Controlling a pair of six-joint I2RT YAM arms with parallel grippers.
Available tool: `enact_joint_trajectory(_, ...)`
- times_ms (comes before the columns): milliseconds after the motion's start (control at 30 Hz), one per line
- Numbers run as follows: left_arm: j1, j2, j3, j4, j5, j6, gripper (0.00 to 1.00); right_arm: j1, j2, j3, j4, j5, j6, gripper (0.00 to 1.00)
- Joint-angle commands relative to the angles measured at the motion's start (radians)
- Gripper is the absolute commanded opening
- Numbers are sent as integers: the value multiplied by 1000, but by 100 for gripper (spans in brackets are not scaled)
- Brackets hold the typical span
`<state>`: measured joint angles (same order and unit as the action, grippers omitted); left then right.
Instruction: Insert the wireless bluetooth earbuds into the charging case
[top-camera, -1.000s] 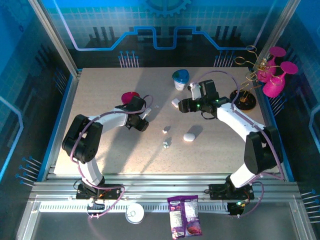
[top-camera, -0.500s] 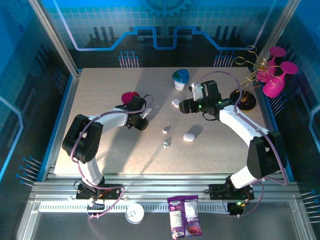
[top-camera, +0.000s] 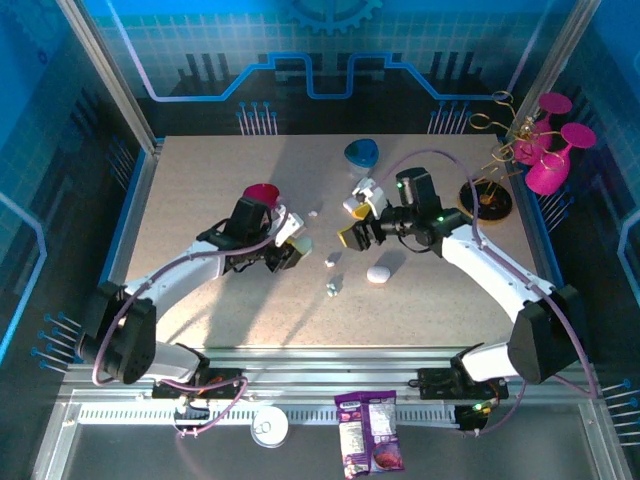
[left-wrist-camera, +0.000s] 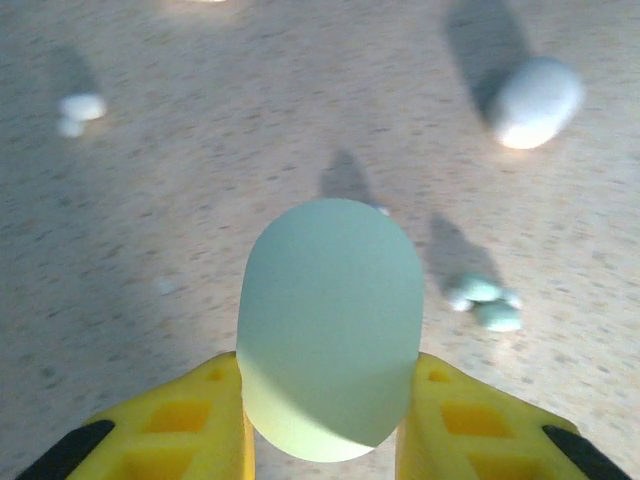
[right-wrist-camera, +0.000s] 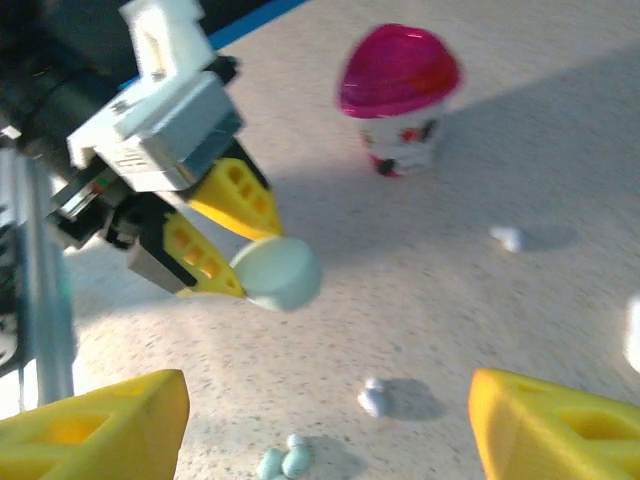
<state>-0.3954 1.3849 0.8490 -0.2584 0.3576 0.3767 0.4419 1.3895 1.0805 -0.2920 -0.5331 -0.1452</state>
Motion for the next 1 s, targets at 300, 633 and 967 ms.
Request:
enact_joint_trajectory(300, 2, -99, -31, 26, 404, 68, 32, 100, 94, 69, -179, -219, -305, 75)
enact_joint_trajectory(633, -3, -124, -21, 15, 486, 74, 32, 129, 172, 116, -208, -264, -318, 65)
enact_joint_trajectory(967, -10, -135, -22, 16, 478, 64, 32, 139, 249, 192, -334, -298, -367, 42)
